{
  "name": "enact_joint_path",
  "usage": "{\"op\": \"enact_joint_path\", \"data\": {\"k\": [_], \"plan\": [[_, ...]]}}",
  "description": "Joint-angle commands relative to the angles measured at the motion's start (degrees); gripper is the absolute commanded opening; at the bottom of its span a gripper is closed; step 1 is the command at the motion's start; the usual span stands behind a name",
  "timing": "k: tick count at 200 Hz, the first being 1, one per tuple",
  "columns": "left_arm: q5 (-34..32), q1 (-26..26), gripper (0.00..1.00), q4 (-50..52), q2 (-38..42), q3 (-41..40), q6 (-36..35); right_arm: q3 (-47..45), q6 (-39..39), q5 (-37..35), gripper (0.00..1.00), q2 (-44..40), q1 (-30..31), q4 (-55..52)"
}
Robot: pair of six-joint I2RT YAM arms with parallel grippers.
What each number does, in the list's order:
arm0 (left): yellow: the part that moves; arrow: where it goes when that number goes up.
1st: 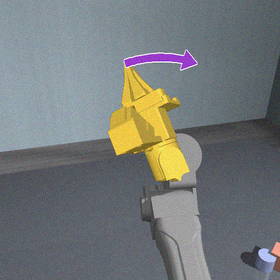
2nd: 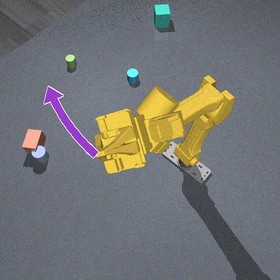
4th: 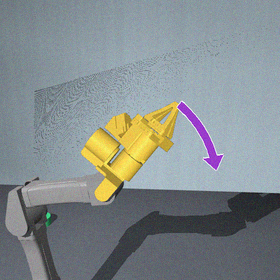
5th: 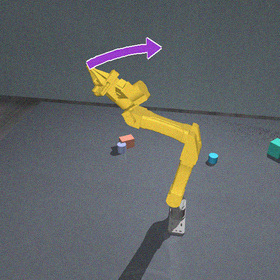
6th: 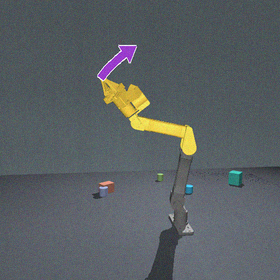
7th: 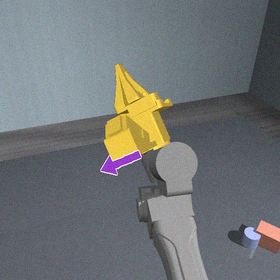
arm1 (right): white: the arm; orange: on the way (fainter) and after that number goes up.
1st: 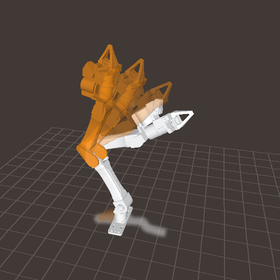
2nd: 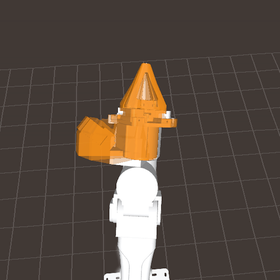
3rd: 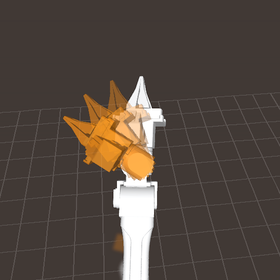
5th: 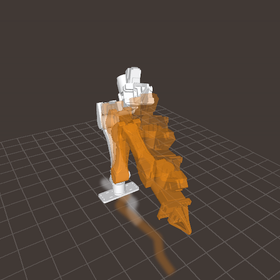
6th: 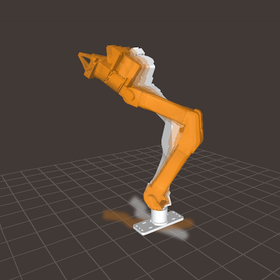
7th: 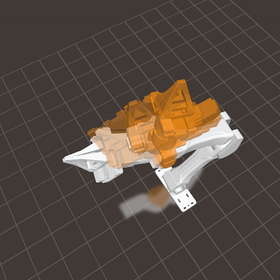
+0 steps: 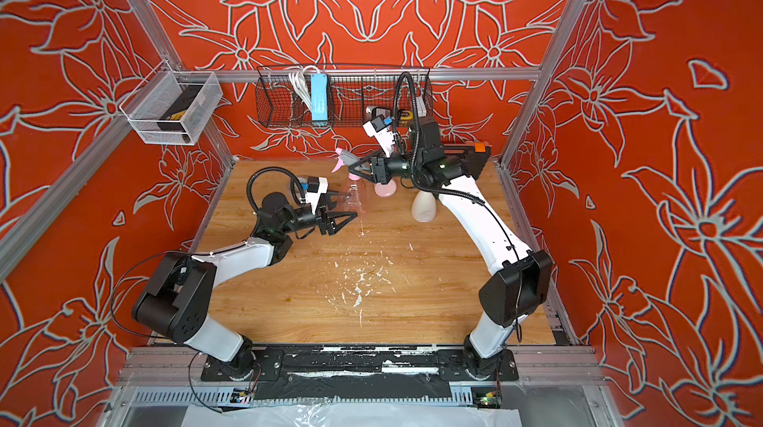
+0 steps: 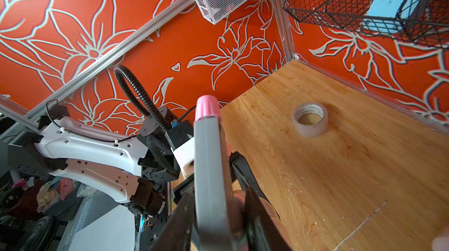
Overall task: Attach spray nozzles to spray bottles
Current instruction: Screw the spray nozzle on the spray bottle.
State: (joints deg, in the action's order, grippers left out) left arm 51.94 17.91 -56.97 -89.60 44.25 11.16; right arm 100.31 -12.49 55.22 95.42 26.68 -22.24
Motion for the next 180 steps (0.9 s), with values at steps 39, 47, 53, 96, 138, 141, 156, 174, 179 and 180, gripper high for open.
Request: {"op": "enact_joint_path", "data": {"k": [39, 47, 53, 96, 138, 141, 156, 174, 179, 180], "plan": [[-9.2, -0.4, 0.44, -2.4, 2.9, 0.9, -1.1, -1.2, 3.8, -8.1, 0.24, -1.8, 4.3, -6.0], [-10.8, -0.4, 0.44, -2.6, 3.1, 0.9, -1.2, -1.2, 3.9, -9.8, 0.22, -1.7, 4.9, -6.7], [-11.9, -0.4, 0.43, -2.8, 3.3, 0.8, -1.1, -1.3, 4.0, -11.2, 0.21, -1.7, 5.4, -7.4], [-25.7, 1.2, 0.43, -2.7, 3.6, 0.2, -2.3, -1.5, 0.5, -32.8, 0.09, -1.5, 10.8, -11.8], [-48.0, 8.3, 0.43, -2.7, 2.9, -1.1, -7.1, -3.0, -9.4, -52.3, 0.00, -1.7, 16.1, -13.3], [-49.1, 8.7, 0.44, -2.8, 2.8, -1.2, -7.2, -3.5, -9.5, -53.3, 0.00, -1.8, 16.5, -13.1], [-53.2, 10.6, 0.44, -3.6, 2.2, -1.8, -7.7, -6.0, -10.2, -55.2, 0.00, -2.7, 17.2, -11.6], [-53.7, 11.2, 0.47, -4.8, 2.0, -3.2, -6.9, -10.2, -10.7, -54.2, 0.00, -5.0, 17.4, -8.2], [-53.3, 11.3, 0.49, -5.4, 2.1, -3.7, -6.6, -11.0, -10.6, -54.3, 0.00, -5.8, 17.4, -7.7], [-53.3, 11.3, 0.50, -5.4, 2.1, -3.9, -6.5, -11.5, -10.6, -54.4, 0.00, -5.9, 17.4, -7.2]]}}
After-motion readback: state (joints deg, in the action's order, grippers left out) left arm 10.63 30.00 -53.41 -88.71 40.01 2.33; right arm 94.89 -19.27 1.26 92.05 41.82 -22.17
